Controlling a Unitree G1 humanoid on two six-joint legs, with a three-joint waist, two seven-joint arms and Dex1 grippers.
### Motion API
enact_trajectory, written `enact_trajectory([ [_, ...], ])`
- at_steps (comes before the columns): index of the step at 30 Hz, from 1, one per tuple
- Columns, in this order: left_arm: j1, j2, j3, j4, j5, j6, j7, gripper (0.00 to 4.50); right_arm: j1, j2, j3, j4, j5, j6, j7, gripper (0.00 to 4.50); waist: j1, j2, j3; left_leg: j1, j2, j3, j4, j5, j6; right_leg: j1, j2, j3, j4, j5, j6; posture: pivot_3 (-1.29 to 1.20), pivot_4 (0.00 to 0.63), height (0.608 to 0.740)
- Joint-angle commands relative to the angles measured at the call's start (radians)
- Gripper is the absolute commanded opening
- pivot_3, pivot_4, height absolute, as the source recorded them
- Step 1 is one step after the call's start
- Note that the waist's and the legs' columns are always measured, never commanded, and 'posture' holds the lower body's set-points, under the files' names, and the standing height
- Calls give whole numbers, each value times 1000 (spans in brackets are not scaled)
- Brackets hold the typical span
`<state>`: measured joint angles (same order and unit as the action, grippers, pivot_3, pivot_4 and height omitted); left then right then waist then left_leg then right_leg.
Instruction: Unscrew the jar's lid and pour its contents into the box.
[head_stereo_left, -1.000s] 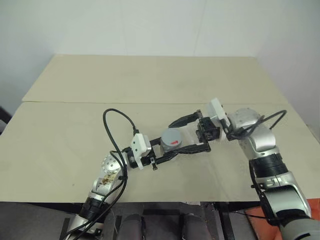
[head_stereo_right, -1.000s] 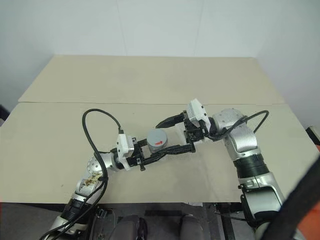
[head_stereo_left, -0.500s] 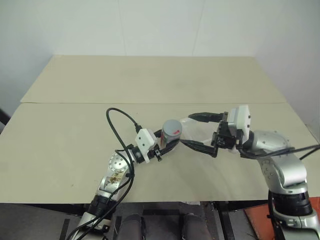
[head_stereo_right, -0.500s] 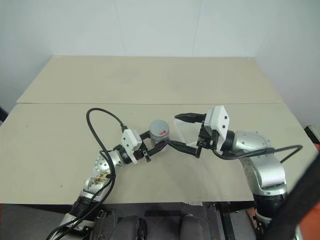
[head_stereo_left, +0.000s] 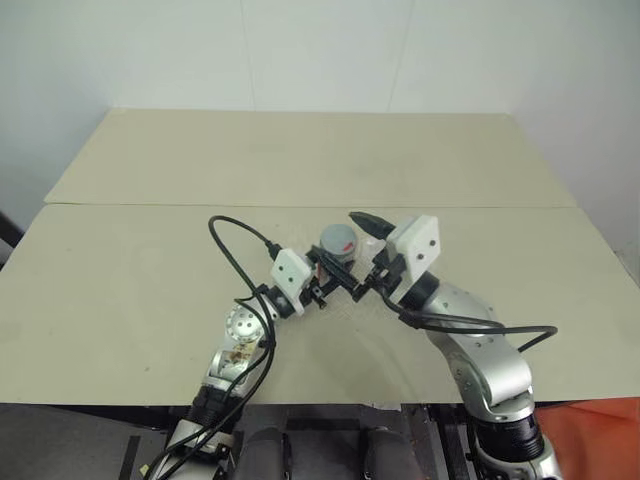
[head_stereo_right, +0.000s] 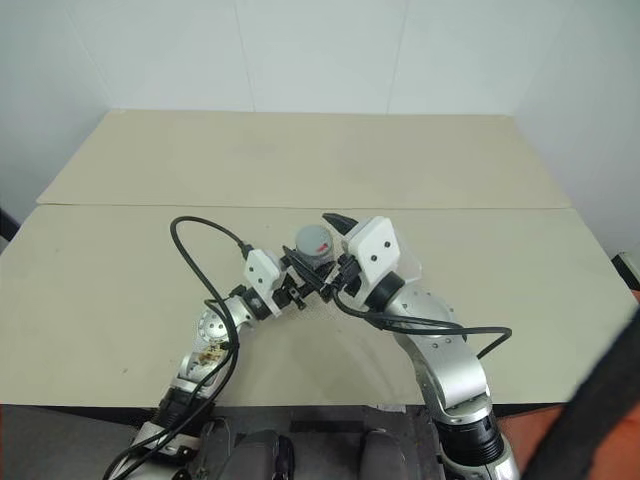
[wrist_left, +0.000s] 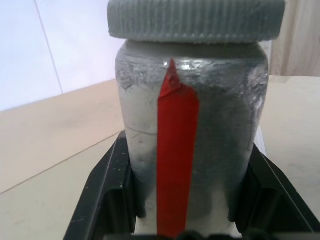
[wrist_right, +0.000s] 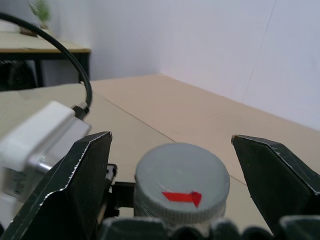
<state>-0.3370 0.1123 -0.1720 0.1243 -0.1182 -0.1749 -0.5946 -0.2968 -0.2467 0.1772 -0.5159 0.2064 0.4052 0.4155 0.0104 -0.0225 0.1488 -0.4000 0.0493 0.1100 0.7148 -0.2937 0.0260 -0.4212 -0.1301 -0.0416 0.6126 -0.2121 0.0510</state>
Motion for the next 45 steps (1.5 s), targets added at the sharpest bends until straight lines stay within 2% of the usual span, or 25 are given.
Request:
enact_trajectory([
  [1,-10,-10,-1,-28,-1,-26,15,1997,-13,8,0,-13,-28,-12,-31,4474,0,0,0,0,0,0,0,0,0,0,0,0,0,0,0,0,150,740],
  [12,-16,4,-2,-21,-14,-18,-3,1997,-13,30,18,6,-52,-12,-45,4474,-1,0,0,0,0,0,0,0,1,0,0,0,0,0,0,0,150,740],
  [15,-20,7,3,-26,-22,-9,-8,1997,-15,44,23,1,-53,4,-52,3904,-1,0,0,0,0,0,0,0,1,0,0,0,0,0,0,0,150,740],
  [18,-20,8,6,-25,-21,-9,-8,1997,-8,41,34,8,-68,2,-58,2876,-1,0,0,0,0,0,0,0,1,0,0,0,0,0,0,0,150,740],
  [27,-5,18,-1,-46,-25,-5,-21,1997,-21,28,24,15,-70,5,-48,2781,-1,0,0,0,0,0,0,0,1,0,0,0,0,0,0,0,150,740],
  [30,15,33,0,-76,-47,8,-44,1997,-32,-32,-21,12,41,10,82,2781,-1,0,0,0,0,0,0,0,1,0,0,0,0,0,0,0,150,740],
  [37,64,94,-17,-183,-169,79,-191,1997,-108,-223,-75,92,280,-63,516,2781,-3,0,0,1,0,0,0,-3,6,0,0,0,0,0,0,0,150,740],
  [41,73,123,-25,-232,-226,122,-261,1997,-180,-294,-47,207,328,-110,757,2781,-5,0,0,1,1,-1,0,-4,6,1,0,0,0,0,0,0,150,740],
  [45,72,147,-32,-245,-259,144,-326,1997,-279,-270,-4,366,304,-162,880,2781,-8,0,0,1,0,0,0,-3,6,1,0,0,0,0,0,0,150,740],
])
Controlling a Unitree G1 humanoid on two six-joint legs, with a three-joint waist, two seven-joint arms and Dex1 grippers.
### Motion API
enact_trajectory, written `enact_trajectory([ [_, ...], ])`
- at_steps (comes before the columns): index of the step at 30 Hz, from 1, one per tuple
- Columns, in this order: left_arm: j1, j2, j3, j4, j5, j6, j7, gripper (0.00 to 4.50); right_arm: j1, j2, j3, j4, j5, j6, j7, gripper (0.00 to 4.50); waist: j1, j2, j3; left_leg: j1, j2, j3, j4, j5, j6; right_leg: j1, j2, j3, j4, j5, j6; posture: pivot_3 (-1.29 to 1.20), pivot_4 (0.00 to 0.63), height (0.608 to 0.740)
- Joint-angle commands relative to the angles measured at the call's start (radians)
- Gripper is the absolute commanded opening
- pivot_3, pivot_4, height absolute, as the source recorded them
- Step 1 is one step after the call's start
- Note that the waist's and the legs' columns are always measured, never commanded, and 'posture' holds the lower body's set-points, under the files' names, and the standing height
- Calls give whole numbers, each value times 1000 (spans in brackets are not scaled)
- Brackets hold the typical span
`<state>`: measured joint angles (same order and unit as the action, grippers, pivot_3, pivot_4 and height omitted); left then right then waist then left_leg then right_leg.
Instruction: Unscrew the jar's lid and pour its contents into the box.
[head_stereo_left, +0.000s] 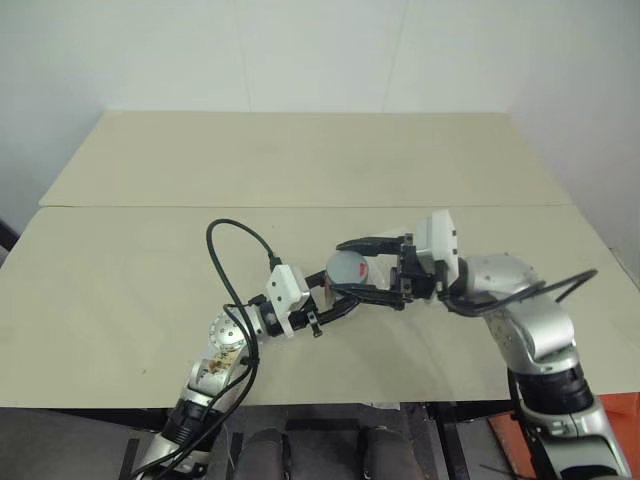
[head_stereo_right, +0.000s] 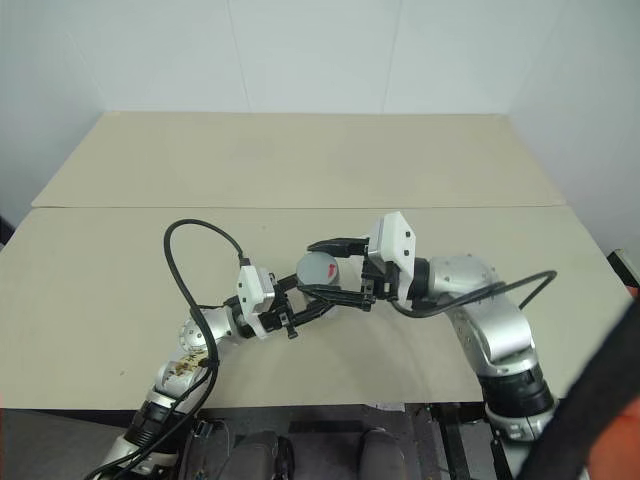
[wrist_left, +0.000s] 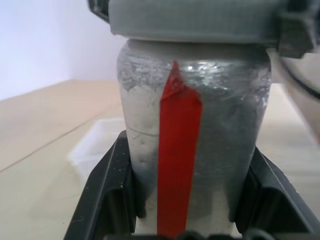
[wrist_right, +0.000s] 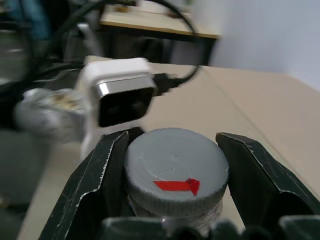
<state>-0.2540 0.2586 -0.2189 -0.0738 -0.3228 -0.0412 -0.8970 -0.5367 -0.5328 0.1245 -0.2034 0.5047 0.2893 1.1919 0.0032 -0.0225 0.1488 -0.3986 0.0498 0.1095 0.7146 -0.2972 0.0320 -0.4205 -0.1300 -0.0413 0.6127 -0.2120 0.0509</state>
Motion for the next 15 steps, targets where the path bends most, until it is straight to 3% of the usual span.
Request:
enact_trajectory([
  [1,-10,4,15,-49,-59,13,-32,1997,-63,22,55,88,12,-48,143,2781,-1,0,0,0,0,0,0,0,0,0,0,0,0,0,0,0,150,740],
  [8,-10,4,21,-51,-67,25,-50,1997,-203,31,73,298,7,-85,360,2781,7,0,0,-1,0,1,0,3,-5,0,0,0,0,0,0,0,150,740],
  [15,-17,-16,29,-19,-44,-3,-32,1997,-207,58,56,349,-54,-180,326,2781,6,0,0,-1,0,1,0,4,-6,-1,0,0,0,0,0,0,150,740],
])
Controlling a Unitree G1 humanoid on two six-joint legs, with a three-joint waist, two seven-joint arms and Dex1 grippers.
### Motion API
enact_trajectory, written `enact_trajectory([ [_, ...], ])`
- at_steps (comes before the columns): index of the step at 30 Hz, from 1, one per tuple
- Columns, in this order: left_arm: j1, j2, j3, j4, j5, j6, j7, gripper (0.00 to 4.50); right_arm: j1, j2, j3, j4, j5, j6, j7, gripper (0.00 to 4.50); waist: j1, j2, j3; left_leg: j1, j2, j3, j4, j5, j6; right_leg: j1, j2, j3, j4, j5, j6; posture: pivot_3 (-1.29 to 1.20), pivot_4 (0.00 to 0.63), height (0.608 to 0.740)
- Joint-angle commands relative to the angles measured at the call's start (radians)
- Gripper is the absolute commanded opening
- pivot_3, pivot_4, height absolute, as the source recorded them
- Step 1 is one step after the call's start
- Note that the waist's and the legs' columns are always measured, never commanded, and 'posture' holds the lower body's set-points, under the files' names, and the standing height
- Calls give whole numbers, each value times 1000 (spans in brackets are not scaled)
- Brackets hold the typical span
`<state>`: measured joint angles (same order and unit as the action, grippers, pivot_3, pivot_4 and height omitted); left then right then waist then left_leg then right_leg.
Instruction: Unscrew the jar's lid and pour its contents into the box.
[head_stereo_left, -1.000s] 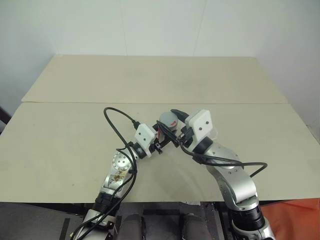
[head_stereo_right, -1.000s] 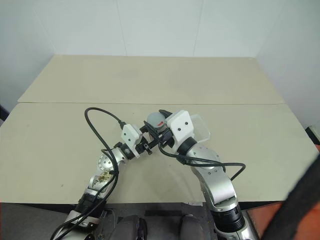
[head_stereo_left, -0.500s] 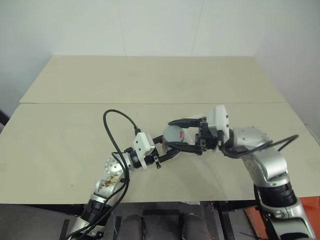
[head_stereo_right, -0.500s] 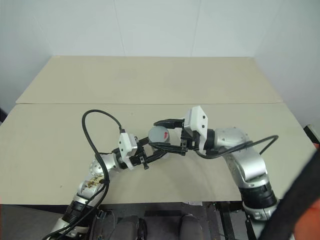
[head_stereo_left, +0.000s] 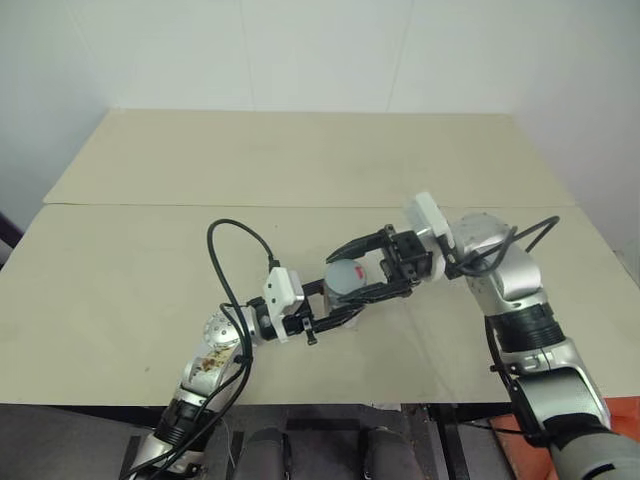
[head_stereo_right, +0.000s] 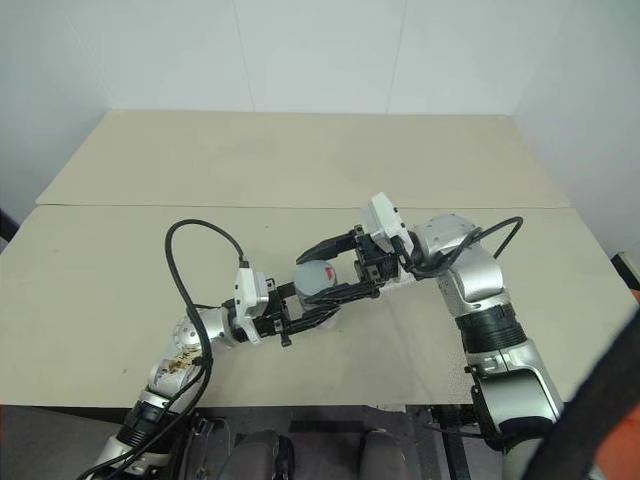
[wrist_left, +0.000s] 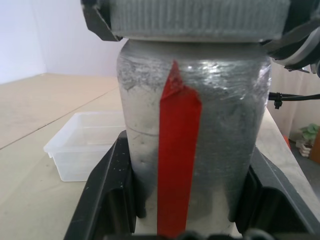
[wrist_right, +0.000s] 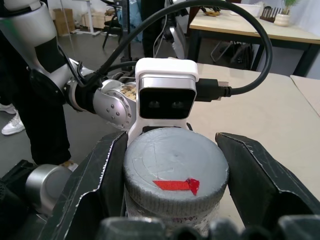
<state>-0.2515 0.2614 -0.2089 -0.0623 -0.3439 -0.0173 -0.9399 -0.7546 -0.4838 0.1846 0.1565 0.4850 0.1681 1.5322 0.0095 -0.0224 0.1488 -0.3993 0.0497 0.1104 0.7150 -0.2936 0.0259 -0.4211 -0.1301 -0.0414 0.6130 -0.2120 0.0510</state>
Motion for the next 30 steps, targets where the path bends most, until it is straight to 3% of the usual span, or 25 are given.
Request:
enact_trajectory([
  [1,-20,-18,19,-30,-24,-27,7,1997,14,10,-7,-16,-35,-45,-33,2781,0,0,0,0,0,0,0,0,0,0,0,0,0,0,0,0,150,740],
  [4,-18,-14,19,-30,-26,-27,-4,1997,16,14,-20,-25,-8,28,-75,2781,0,0,0,0,0,0,0,0,-1,0,0,0,0,0,0,0,150,740],
  [6,-16,-11,18,-28,-22,-29,-8,1997,25,7,-60,-47,58,92,-82,3499,2,0,0,0,0,0,0,0,-1,0,0,0,0,0,0,0,150,740],
  [10,-21,-15,18,-21,-22,-37,-14,1997,57,-19,-77,-85,73,110,-71,4441,3,0,0,0,0,0,0,0,0,0,0,0,0,0,0,0,150,740],
  [16,-25,-25,17,-4,-8,-58,-7,1997,115,-9,-91,-148,-3,40,-207,4441,0,0,0,0,0,0,0,0,-1,0,0,0,0,0,0,0,150,740],
  [23,-18,-41,11,6,19,-76,30,1997,190,10,-116,-365,42,180,-410,4441,2,0,0,-1,0,0,0,0,-1,0,0,0,0,0,0,0,150,740],
  [30,-29,-50,0,18,33,-79,25,1997,248,12,-73,-453,4,183,-479,4441,2,0,0,0,0,0,0,0,0,0,0,0,0,0,0,0,150,740],
])
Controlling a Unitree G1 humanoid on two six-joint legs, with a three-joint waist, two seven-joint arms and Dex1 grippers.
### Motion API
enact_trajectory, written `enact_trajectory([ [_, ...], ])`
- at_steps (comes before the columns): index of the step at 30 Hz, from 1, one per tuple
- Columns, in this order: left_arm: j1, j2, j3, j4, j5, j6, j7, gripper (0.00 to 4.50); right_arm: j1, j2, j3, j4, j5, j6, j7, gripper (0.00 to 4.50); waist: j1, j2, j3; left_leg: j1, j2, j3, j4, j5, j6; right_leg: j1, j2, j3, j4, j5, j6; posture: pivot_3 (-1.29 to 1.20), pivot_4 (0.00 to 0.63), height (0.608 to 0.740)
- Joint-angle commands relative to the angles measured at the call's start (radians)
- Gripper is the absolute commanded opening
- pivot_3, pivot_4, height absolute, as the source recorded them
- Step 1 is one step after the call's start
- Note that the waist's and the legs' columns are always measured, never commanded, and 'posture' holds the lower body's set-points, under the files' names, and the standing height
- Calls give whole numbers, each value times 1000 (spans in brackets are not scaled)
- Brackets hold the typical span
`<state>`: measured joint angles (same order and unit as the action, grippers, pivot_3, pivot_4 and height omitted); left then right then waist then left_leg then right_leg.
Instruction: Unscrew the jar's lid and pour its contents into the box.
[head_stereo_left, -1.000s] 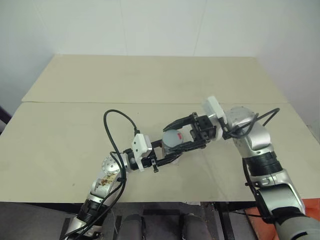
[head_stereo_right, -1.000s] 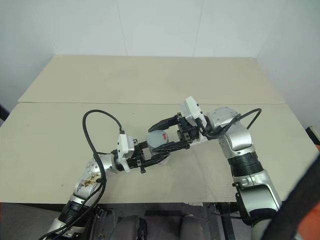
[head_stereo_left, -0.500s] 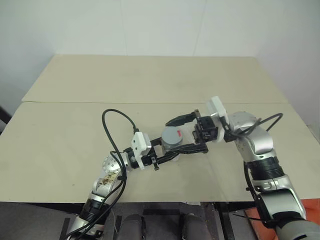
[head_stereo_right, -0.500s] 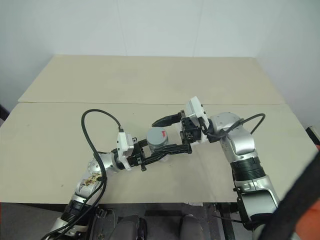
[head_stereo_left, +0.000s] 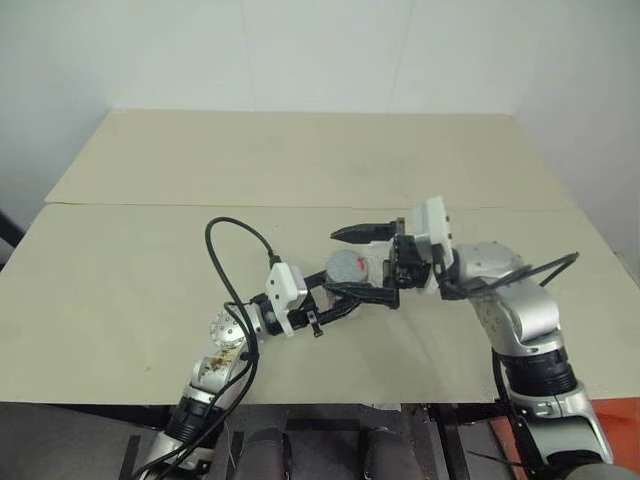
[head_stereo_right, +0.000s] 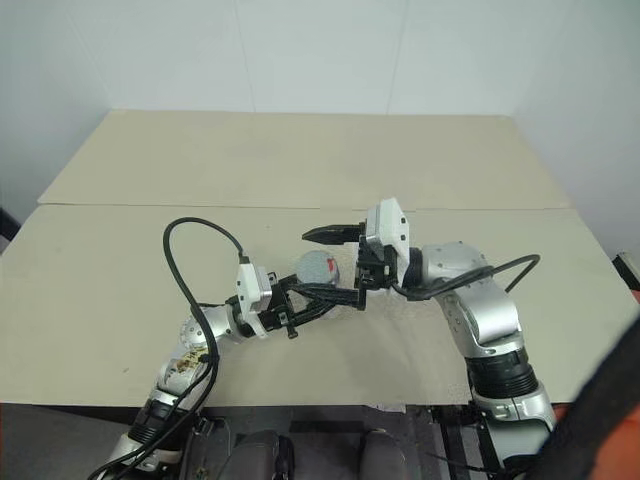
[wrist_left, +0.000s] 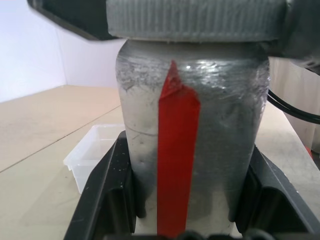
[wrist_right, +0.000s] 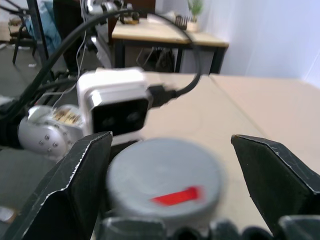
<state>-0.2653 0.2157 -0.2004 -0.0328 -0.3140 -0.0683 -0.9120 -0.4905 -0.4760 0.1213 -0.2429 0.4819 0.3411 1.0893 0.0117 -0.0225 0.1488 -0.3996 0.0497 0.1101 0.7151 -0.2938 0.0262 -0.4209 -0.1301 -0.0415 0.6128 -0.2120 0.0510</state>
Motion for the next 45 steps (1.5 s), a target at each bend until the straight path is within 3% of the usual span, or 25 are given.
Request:
enact_trajectory([
  [1,-18,-5,-6,-11,0,-26,-4,1997,-19,6,-8,-59,8,17,-47,4441,-1,0,0,0,0,0,0,0,0,0,0,0,0,0,0,0,150,740],
  [27,-27,7,11,13,1,-42,-10,1997,28,-21,-129,-43,125,73,-115,4441,0,0,0,0,0,0,0,-1,1,0,0,0,0,0,0,0,150,740],
  [45,-37,22,16,43,9,-74,-9,1997,44,-124,-188,-19,163,15,21,4441,0,0,0,0,0,0,0,-1,1,0,0,0,0,0,0,0,150,740],
])
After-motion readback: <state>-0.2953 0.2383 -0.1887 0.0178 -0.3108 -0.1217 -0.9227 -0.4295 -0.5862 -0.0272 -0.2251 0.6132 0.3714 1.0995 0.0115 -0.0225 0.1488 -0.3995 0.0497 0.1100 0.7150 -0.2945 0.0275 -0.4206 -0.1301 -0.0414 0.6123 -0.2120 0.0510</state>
